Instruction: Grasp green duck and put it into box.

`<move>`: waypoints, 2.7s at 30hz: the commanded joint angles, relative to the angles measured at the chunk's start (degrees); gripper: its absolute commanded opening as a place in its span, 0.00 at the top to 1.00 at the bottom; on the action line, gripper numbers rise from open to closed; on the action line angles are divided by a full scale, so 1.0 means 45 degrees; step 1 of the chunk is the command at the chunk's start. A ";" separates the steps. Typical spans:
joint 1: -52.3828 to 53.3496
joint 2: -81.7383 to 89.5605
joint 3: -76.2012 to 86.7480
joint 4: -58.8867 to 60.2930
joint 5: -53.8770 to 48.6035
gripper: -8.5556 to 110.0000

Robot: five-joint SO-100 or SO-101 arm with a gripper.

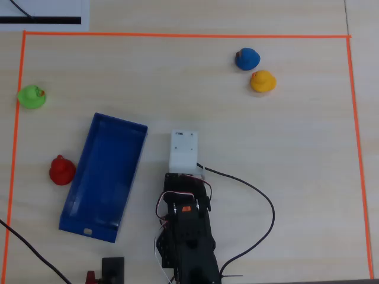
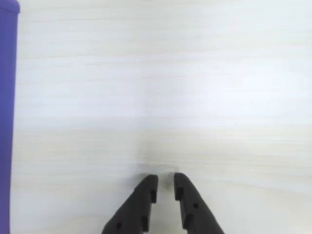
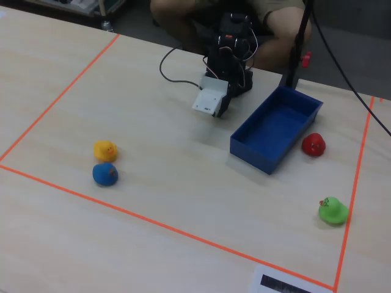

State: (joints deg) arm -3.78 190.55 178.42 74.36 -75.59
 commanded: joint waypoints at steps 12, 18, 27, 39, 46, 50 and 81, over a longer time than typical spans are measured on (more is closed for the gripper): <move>0.1133 -0.1367 -0.1953 -0.1504 0.1270 0.80; 0.2871 -0.7949 -0.8789 -0.2207 0.0215 0.72; 0.0879 -1.4727 -1.6836 -0.1270 0.1094 0.69; -0.5762 -2.1895 -2.4707 -0.0156 0.4453 0.69; -0.7637 -2.7324 -3.0840 0.1035 0.4785 0.68; -0.8203 -3.0059 -3.3809 0.1152 0.4883 0.68; -0.8047 -3.5254 -3.6777 -0.4082 0.5449 0.69</move>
State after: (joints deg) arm -40.87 30.76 13.10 60.21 -51.24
